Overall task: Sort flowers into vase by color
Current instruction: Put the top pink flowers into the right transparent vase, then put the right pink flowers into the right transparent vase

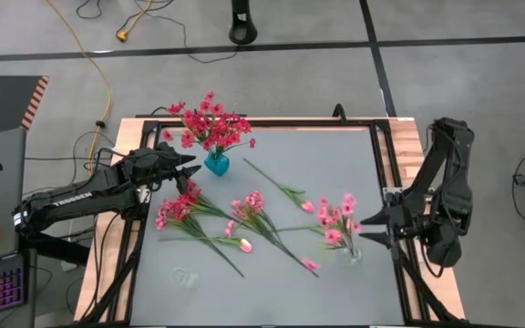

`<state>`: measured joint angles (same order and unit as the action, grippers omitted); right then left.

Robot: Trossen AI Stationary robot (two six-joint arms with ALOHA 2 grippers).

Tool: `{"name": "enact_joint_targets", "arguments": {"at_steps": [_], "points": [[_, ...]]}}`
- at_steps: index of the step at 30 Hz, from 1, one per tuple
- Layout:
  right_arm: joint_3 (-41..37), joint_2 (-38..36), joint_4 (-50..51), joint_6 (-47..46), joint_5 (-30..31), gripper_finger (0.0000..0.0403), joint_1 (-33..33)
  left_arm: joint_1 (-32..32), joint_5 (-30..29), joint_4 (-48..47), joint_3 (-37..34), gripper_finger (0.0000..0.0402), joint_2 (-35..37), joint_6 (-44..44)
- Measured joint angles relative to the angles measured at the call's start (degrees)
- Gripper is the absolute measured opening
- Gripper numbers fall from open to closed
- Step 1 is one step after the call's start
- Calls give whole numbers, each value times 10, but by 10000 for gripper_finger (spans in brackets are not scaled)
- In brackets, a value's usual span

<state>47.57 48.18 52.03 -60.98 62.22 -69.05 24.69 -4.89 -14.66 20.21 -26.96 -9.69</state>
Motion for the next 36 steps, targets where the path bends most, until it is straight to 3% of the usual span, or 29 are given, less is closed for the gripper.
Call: {"name": "enact_joint_targets", "arguments": {"at_steps": [5,12,22,29,36], "points": [[0,-6,42,1,47,167,38,0,0,0,0,181,0,6],[0,-5,65,0,50,152,144,0,9,-4,0,181,0,41],[0,-5,64,-1,-26,150,273,0,78,-131,32,181,0,44],[0,-5,62,0,-39,150,325,-21,167,-116,33,181,-5,36],[0,-5,60,0,-39,150,358,-73,153,-108,33,181,-24,25]]}}
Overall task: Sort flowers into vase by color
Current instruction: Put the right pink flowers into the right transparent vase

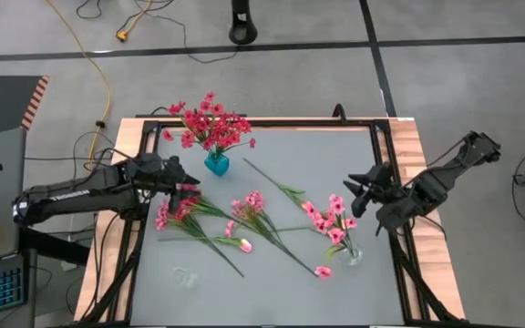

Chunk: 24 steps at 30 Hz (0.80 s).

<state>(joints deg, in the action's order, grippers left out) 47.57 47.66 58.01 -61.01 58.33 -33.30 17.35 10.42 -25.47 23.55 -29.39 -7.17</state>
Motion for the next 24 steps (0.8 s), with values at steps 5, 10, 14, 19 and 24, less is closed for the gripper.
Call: {"name": "enact_joint_targets", "arguments": {"at_steps": [5,10,14,19,24], "points": [[0,0,-7,0,-3,150,24,-38,-6,62,0,181,-37,-11],[0,0,-6,1,-30,150,48,-68,-7,126,0,181,-86,-15],[0,0,-6,1,-45,150,63,-84,-7,159,0,181,-125,-26],[0,0,-6,5,-45,150,73,-95,-8,181,0,181,-162,-30],[0,0,-6,15,-46,150,80,-104,-12,207,0,181,-191,-30]]}}
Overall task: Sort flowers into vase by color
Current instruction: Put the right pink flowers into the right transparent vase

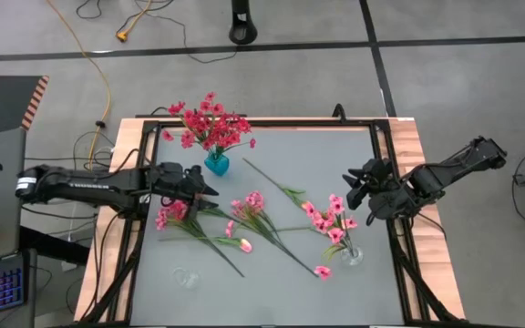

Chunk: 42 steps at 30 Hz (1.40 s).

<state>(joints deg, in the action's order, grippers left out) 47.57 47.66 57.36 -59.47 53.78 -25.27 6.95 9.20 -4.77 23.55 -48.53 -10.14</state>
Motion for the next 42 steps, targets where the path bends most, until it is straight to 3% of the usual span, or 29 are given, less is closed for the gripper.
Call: {"name": "enact_joint_targets", "arguments": {"at_steps": [9,19,34,42], "points": [[0,0,0,0,0,150,4,-37,-34,118,0,181,-71,40],[0,0,0,0,0,150,4,-71,-56,112,98,181,-188,131],[0,0,-1,0,-16,150,4,-85,-52,-28,285,180,-419,268],[0,0,-2,0,-30,150,3,-106,-50,-69,355,180,-506,317]]}}
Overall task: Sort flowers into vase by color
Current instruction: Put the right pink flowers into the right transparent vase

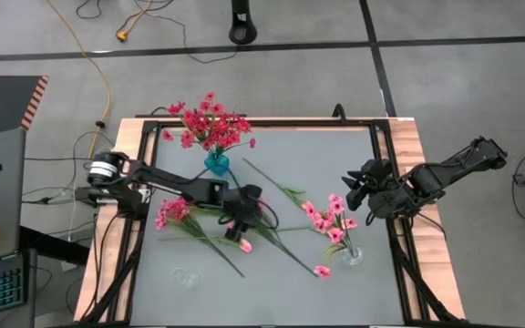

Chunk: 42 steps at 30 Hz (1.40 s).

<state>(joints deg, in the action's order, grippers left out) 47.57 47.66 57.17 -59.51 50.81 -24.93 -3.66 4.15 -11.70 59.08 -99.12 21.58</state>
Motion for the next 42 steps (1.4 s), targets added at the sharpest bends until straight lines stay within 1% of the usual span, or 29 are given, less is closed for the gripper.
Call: {"name": "enact_joint_targets", "arguments": {"at_steps": [4,10,17,24,28,32,39,42], "points": [[0,0,-1,0,0,150,0,-4,1,-10,17,180,-23,14],[0,0,-2,0,0,150,0,-4,15,-14,18,180,-46,18],[0,0,-3,0,0,150,0,-4,6,-12,18,180,-87,19],[0,0,-4,0,-2,150,0,-4,-4,-10,18,175,-85,13],[0,0,-4,0,-2,150,0,-4,-15,-19,26,144,-85,14],[0,0,-4,0,-2,150,0,-4,-31,-19,28,96,-85,21],[0,0,-4,0,-2,150,0,-4,-31,-21,28,16,-85,26],[0,0,-4,0,-2,150,0,-4,-31,-22,28,7,-80,27]]}}
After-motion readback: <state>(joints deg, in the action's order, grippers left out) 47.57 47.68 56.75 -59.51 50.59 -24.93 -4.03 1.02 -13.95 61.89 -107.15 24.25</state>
